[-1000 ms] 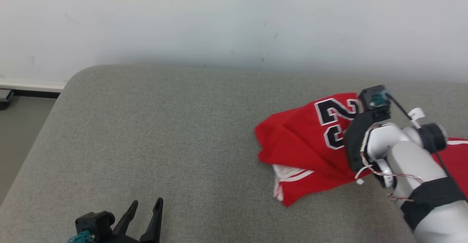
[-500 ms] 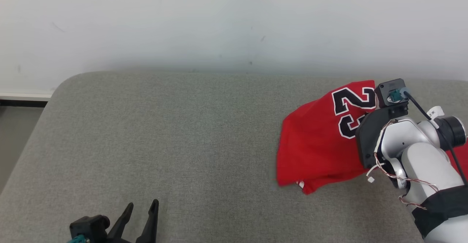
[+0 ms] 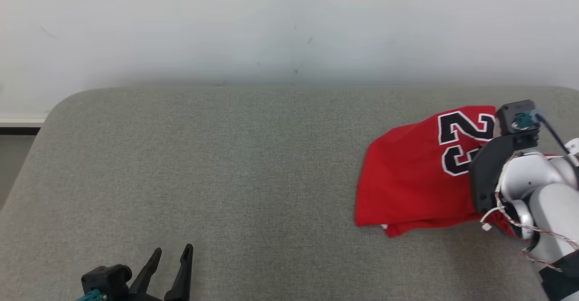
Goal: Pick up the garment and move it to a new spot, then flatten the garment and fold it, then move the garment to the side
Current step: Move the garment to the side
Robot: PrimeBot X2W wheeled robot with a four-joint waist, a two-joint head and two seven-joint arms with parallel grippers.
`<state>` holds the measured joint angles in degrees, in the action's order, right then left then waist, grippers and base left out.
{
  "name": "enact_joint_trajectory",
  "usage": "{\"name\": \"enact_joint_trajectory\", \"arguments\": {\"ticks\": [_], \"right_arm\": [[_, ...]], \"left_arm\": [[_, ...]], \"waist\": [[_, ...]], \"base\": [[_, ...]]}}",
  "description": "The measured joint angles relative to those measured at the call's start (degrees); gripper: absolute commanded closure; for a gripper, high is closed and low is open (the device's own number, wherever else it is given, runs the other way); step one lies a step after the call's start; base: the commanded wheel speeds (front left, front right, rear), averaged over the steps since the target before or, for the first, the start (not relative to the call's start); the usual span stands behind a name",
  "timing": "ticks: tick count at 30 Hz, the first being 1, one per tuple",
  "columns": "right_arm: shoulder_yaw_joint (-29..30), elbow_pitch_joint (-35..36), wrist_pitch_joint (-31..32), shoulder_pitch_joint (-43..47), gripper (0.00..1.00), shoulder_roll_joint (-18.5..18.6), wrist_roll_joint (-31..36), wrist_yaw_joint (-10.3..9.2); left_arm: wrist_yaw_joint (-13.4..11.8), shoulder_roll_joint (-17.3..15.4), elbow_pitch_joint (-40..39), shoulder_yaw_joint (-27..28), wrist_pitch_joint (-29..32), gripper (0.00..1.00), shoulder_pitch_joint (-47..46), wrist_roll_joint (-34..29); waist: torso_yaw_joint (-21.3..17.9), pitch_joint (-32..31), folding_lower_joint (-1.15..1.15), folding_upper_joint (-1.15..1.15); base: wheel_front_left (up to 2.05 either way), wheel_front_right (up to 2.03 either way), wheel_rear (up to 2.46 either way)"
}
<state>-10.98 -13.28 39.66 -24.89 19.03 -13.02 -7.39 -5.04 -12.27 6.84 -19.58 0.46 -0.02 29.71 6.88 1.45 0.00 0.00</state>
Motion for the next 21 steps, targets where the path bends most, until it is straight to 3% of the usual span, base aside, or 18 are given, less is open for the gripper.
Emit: {"name": "enact_joint_trajectory", "arguments": {"ticks": [21], "right_arm": [[5.3,6.5,8.3,1.0,1.00,6.1,0.2,0.00]], "left_arm": [[0.1,-0.4,-0.4,-1.0,1.5,0.00,-0.9,0.0]], "waist": [[-2.4,2.1,0.01,0.00]], "base": [[0.00,0.00,0.00]]}}
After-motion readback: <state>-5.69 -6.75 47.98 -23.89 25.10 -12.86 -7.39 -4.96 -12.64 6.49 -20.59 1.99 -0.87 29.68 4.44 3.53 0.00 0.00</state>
